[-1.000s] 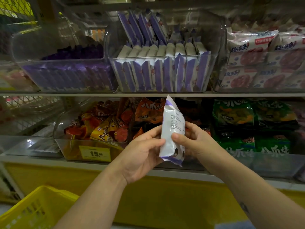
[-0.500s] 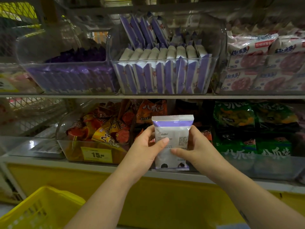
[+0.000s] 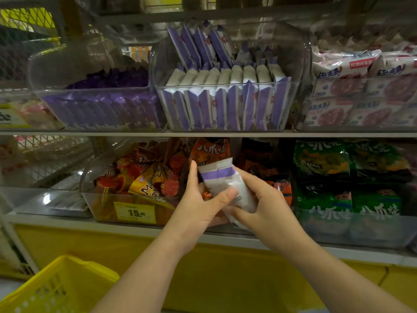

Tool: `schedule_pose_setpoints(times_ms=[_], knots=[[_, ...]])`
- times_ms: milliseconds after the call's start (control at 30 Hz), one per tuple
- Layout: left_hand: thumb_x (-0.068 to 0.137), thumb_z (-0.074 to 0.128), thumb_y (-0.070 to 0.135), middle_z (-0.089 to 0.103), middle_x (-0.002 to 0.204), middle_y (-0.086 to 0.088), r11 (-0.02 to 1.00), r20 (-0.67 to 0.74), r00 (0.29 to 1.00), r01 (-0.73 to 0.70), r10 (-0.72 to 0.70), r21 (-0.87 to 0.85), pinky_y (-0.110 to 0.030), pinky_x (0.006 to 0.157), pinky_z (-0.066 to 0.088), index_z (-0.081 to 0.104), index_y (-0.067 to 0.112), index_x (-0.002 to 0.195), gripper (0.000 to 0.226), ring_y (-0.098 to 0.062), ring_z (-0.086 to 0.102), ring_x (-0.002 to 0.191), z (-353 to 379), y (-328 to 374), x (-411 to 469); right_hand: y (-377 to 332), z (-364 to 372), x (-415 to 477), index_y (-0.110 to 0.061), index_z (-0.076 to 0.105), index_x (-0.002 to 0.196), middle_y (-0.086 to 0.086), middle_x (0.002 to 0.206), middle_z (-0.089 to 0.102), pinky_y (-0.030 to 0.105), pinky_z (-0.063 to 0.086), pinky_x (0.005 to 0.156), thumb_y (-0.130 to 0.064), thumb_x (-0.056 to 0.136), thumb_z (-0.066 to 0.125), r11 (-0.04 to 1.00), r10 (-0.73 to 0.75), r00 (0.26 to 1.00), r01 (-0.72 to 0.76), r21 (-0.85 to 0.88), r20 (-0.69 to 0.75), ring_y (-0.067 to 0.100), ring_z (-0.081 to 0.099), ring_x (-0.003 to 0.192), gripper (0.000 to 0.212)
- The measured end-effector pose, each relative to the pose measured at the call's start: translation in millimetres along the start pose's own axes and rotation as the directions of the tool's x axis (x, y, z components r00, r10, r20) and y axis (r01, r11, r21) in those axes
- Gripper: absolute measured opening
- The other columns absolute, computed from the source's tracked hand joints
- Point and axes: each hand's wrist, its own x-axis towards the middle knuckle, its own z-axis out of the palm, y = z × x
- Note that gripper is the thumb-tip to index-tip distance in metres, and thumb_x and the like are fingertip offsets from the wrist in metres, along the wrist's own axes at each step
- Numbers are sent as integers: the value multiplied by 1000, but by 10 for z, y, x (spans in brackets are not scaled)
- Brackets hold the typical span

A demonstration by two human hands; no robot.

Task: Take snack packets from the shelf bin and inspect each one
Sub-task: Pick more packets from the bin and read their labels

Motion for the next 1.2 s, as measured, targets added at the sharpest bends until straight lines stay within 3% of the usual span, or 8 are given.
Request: schedule_pose_setpoints(times_ms=[167, 333, 467, 667, 767, 833, 1033, 1200], knots=[[48, 91, 47, 47, 145, 5, 999, 30, 999, 23, -22, -25, -43, 76, 59, 1, 52, 149, 135, -18, 66, 111, -29, 20, -4, -38, -60, -11, -50, 35, 139, -36, 108, 60, 7, 49, 77, -26, 76, 79, 997, 27, 997, -32, 68, 66, -12, 58, 102, 81], [60, 88, 35, 55, 133, -12, 966, -10, 998, 55, -59, -251, -46, 69, 57, 33, 39, 145, 101, -33, 65, 109, -89, 102, 46, -42, -185, -9, -45, 51, 127, -33, 112, 61, 12, 51, 84, -31, 72, 81, 997, 53, 993, -59, 51, 107, -11, 56, 107, 64], [67, 82, 38, 68, 112, -12, 929, -48, 999, -2, -17, -369, -51, 70, 57, 61, 26, 115, 54, -29, 71, 99, -211, 150, 68, -9, -262, -2, -31, 63, 103, -19, 104, 71, 16, 54, 82, -18, 73, 80, 980, 57, 995, -70, 187, 77, -1, 67, 98, 37], [64, 76, 45, 64, 124, -15, 911, -78, 993, 51, -91, -408, -49, 68, 58, 54, 21, 131, 74, -30, 70, 100, -253, 155, 77, -55, -260, 3, -26, 68, 78, -16, 84, 75, 10, 51, 65, -34, 74, 67, 963, 78, 996, -68, 259, -29, -2, 70, 81, 9], [61, 75, 51, 65, 124, -13, 924, -95, 991, 49, -91, -378, -48, 68, 58, 54, 24, 129, 76, -28, 70, 100, -241, 161, 60, -91, -253, 5, -26, 68, 79, -17, 80, 74, 7, 47, 54, -39, 76, 61, 961, 97, 995, -86, 262, -31, -4, 68, 74, 15], [62, 73, 52, 63, 128, -9, 952, -109, 992, 30, -67, -305, -46, 70, 58, 48, 30, 134, 79, -27, 68, 106, -215, 162, 46, -79, -245, 13, -21, 67, 81, -13, 85, 75, 11, 51, 58, -33, 83, 61, 943, 132, 991, -120, 311, -16, 1, 70, 80, 14], [66, 79, 32, 59, 133, -2, 992, -88, 996, 11, -22, -125, -46, 78, 59, 10, 44, 152, 111, -23, 67, 109, -82, 131, 32, -115, -225, 8, -10, 64, 85, -2, 91, 76, 19, 56, 65, -10, 90, 61, 876, 187, 982, -184, 446, 38, 11, 72, 88, 6], [85, 69, 5, 53, 138, -3, 989, -57, 998, 27, -35, -146, -47, 89, 56, -2, 46, 151, 106, -21, 67, 109, 9, 88, 10, -134, -234, 0, -15, 65, 84, -4, 88, 75, 17, 55, 66, -12, 89, 62, 916, 150, 988, -146, 374, 18, 10, 72, 85, 7]])
